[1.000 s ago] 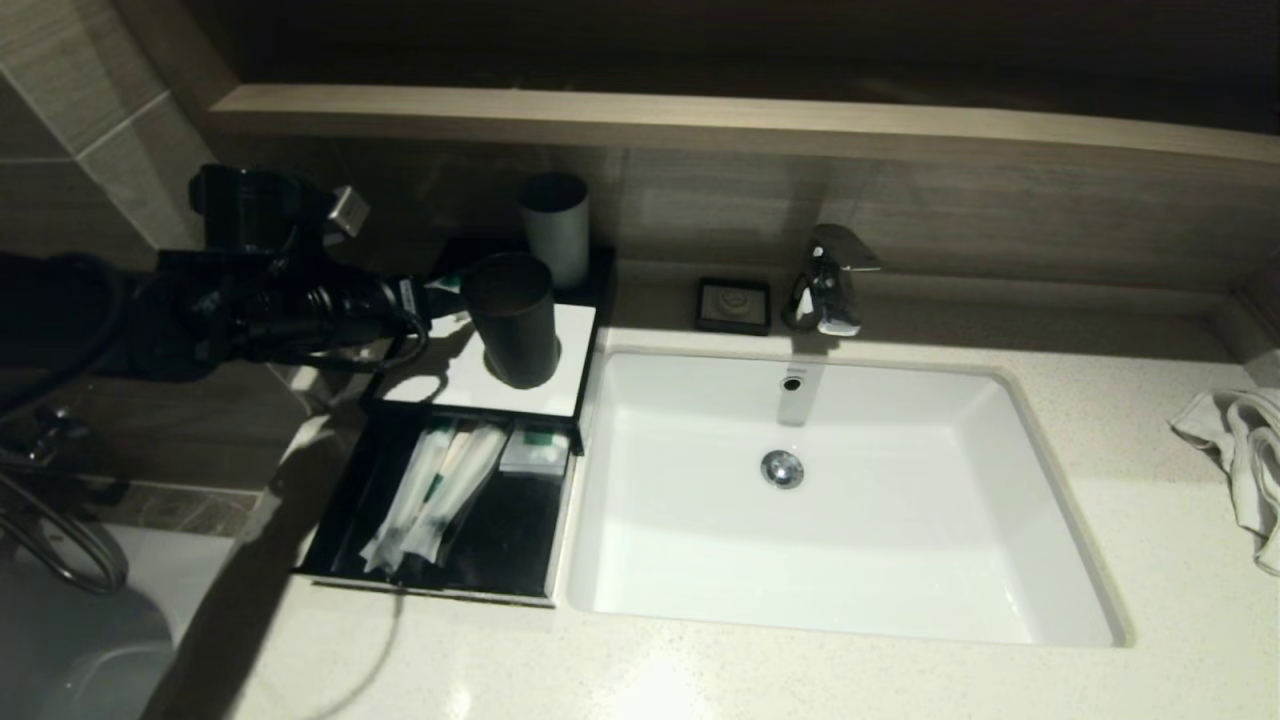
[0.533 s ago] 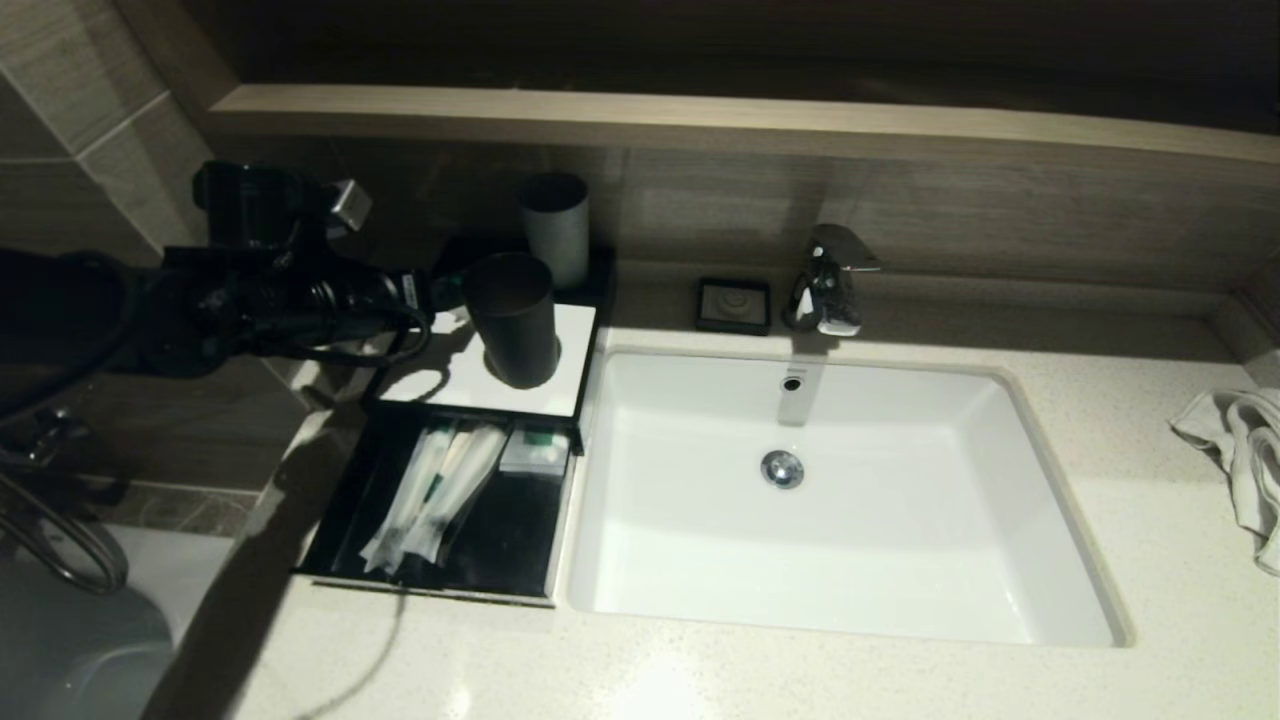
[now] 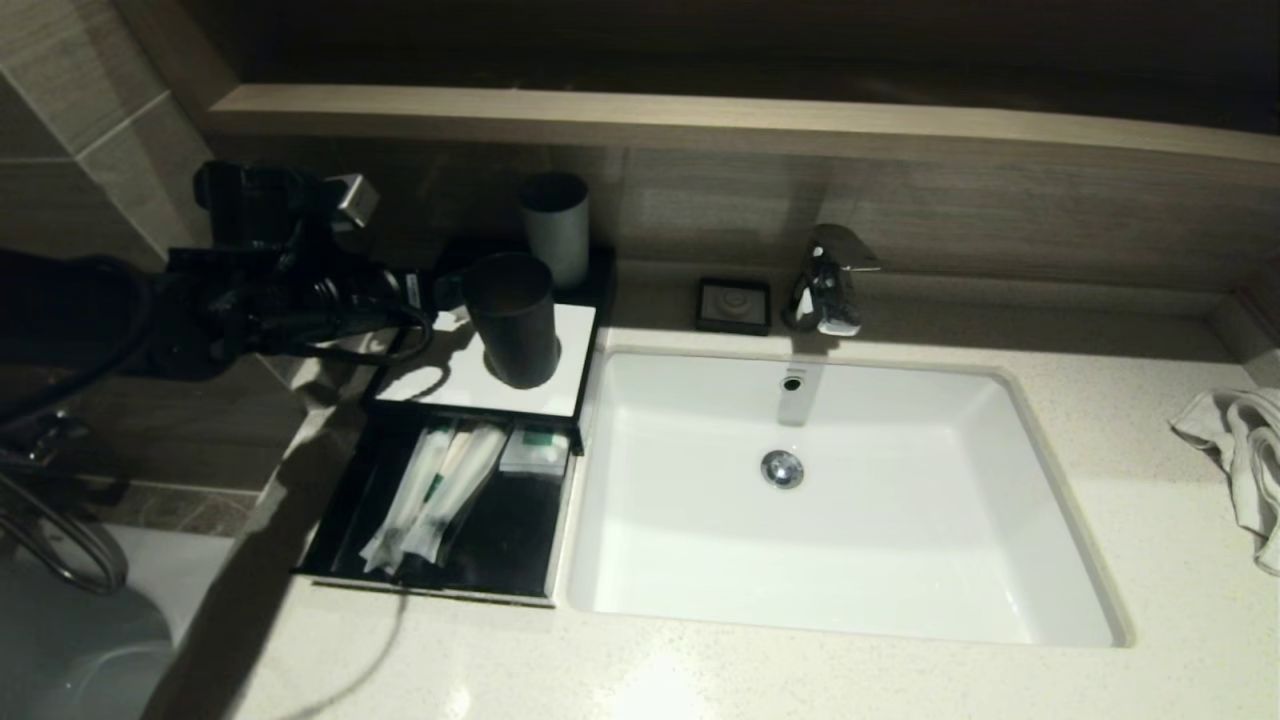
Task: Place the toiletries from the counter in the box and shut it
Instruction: Pick up the bathroom toiletry
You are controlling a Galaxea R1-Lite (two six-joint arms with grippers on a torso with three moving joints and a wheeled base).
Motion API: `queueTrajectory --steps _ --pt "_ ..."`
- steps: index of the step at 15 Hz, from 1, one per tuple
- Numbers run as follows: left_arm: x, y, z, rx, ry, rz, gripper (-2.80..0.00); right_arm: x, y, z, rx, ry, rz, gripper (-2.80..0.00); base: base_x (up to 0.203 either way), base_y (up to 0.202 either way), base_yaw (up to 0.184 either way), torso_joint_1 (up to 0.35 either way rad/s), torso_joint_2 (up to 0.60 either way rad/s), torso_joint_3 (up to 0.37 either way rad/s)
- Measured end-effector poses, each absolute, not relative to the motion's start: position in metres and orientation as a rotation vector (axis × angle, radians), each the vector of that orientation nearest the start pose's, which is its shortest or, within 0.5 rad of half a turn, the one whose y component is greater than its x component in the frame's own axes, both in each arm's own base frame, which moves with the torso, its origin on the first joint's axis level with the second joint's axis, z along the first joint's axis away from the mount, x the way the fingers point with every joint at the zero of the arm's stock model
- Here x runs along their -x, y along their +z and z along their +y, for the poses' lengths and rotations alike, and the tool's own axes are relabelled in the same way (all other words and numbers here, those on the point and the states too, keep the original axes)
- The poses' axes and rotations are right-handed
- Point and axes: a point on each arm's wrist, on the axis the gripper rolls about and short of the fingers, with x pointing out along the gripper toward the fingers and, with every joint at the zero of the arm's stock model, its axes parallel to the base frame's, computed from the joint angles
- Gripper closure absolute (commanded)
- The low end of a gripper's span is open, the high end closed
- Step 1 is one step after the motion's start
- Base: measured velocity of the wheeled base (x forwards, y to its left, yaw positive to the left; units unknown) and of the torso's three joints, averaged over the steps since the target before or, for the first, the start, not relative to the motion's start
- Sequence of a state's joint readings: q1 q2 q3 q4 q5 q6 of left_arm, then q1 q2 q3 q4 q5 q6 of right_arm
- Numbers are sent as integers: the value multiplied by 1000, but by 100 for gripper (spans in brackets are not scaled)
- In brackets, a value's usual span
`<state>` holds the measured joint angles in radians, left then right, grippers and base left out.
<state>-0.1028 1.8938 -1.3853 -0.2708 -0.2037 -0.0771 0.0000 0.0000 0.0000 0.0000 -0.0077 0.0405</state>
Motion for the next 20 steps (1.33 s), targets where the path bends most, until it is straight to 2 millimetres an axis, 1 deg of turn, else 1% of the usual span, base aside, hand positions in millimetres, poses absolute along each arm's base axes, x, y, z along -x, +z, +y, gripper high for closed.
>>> queueTrajectory --steps 6,13,20 --pt "-383 240 -44 63 -299 244 -280 23 75 0 -40 -7 0 0 0 0 0 0 0 0" --pt "-384 238 -45 -16 -311 237 -280 23 75 0 -41 -7 0 0 0 0 0 0 0 0" --pt "-386 237 -46 -21 -314 227 -280 23 75 0 -41 -8 0 0 0 0 0 0 0 0"
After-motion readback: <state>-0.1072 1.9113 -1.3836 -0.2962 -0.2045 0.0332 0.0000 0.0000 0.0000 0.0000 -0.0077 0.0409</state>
